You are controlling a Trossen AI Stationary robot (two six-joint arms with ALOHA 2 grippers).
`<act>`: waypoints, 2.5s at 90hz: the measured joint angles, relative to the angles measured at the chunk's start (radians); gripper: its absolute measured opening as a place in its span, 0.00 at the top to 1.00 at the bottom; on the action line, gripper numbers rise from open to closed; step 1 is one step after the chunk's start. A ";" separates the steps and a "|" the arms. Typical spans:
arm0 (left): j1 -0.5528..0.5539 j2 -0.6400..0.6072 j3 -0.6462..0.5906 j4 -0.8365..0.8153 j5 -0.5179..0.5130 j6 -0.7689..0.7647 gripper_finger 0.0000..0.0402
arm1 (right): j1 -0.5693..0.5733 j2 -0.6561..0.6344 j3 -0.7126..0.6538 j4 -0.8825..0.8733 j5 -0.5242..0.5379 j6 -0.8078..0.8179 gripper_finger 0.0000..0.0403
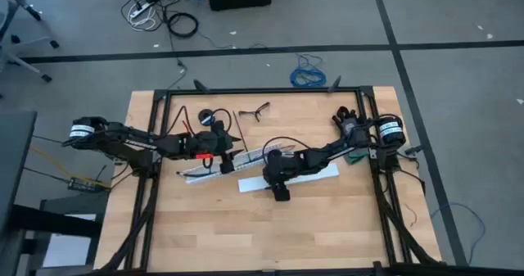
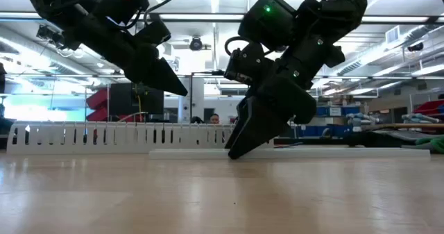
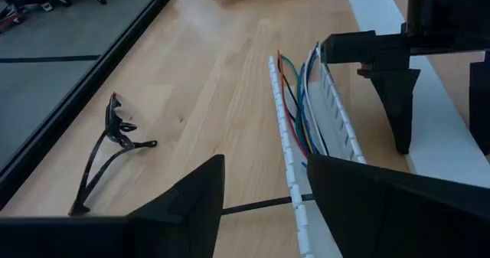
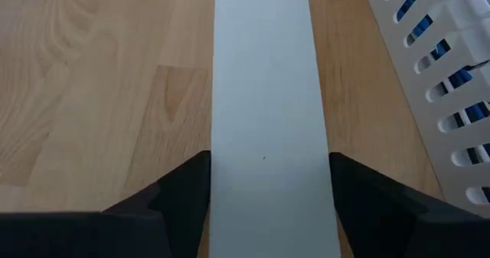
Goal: Ziptie cables
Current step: Close the white cable duct
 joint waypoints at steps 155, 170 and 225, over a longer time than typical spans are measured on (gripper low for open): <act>0.012 0.000 -0.001 -0.065 0.040 0.005 0.54 | -0.009 -0.203 0.000 -0.140 -0.047 -0.046 0.42; 0.014 0.000 -0.001 -0.135 0.031 -0.034 0.54 | -0.018 -0.219 0.000 -0.172 -0.026 -0.060 0.42; 0.013 0.033 0.000 -0.243 0.122 -0.071 0.54 | -0.063 -0.219 0.000 -0.174 -0.025 -0.082 0.42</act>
